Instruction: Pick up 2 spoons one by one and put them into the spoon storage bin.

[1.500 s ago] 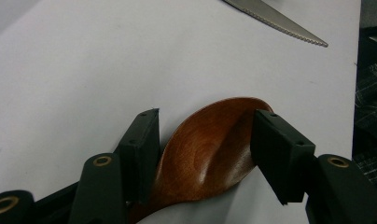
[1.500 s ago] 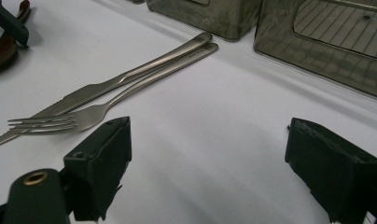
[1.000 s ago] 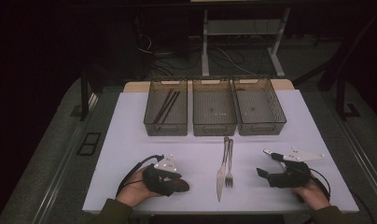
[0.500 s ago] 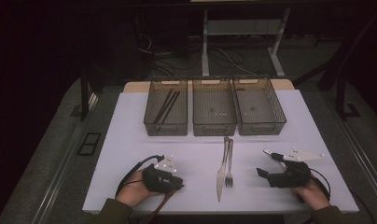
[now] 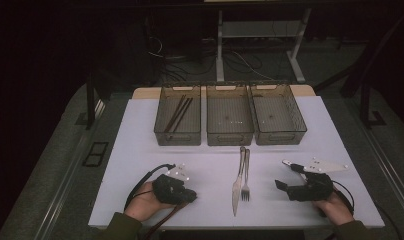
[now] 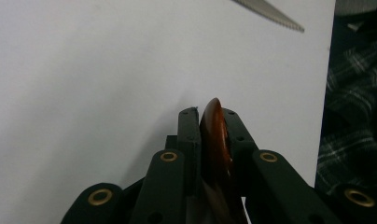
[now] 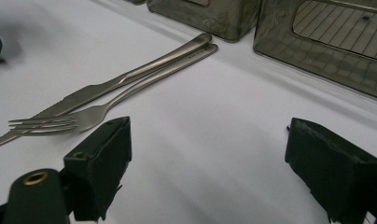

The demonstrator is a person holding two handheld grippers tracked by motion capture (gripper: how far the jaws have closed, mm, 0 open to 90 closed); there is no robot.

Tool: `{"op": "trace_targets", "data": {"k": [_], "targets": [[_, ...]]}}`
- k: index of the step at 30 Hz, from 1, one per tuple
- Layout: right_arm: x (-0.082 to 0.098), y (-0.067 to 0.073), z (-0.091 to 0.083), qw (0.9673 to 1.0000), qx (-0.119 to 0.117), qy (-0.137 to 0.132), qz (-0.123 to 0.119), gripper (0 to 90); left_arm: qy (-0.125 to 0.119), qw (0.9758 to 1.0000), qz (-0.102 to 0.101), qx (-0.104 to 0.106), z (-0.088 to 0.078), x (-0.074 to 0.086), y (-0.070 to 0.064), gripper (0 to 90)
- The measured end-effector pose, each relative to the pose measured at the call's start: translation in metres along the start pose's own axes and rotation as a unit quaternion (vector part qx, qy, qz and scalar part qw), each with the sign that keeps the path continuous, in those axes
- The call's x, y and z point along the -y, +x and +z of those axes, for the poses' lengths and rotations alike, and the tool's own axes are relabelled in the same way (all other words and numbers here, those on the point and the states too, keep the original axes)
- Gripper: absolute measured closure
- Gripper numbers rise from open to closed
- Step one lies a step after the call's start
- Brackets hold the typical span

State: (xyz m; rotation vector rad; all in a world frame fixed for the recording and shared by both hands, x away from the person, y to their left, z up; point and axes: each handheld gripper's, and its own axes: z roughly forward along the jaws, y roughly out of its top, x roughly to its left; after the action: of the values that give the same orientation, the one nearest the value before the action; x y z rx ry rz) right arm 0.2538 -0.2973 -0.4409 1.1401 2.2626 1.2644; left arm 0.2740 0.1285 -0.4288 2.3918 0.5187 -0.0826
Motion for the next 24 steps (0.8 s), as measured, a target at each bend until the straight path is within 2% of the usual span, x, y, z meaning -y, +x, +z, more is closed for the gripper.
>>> {"op": "trace_targets", "data": {"k": [1,4,9,24], "targets": [[0.0,0.0,0.0,1.0,0.0,0.0,0.0,14.2,-0.007,0.9999,-0.007,0.003,-0.002,-0.001,0.001,79.5],[0.0,0.0,0.0,1.0,0.0,0.0,0.0,14.2,-0.02,0.9996,-0.02,-0.006,-0.005,-0.003,0.003,79.4],[0.0,0.0,0.001,1.0,0.0,0.001,-0.002,14.2,-0.047,0.9982,-0.032,-0.018,-0.012,-0.008,0.006,79.5],[0.0,0.0,0.001,1.0,0.003,0.001,-0.002,14.2,-0.104,0.9925,-0.031,-0.055,-0.02,-0.038,0.022,79.5]]}}
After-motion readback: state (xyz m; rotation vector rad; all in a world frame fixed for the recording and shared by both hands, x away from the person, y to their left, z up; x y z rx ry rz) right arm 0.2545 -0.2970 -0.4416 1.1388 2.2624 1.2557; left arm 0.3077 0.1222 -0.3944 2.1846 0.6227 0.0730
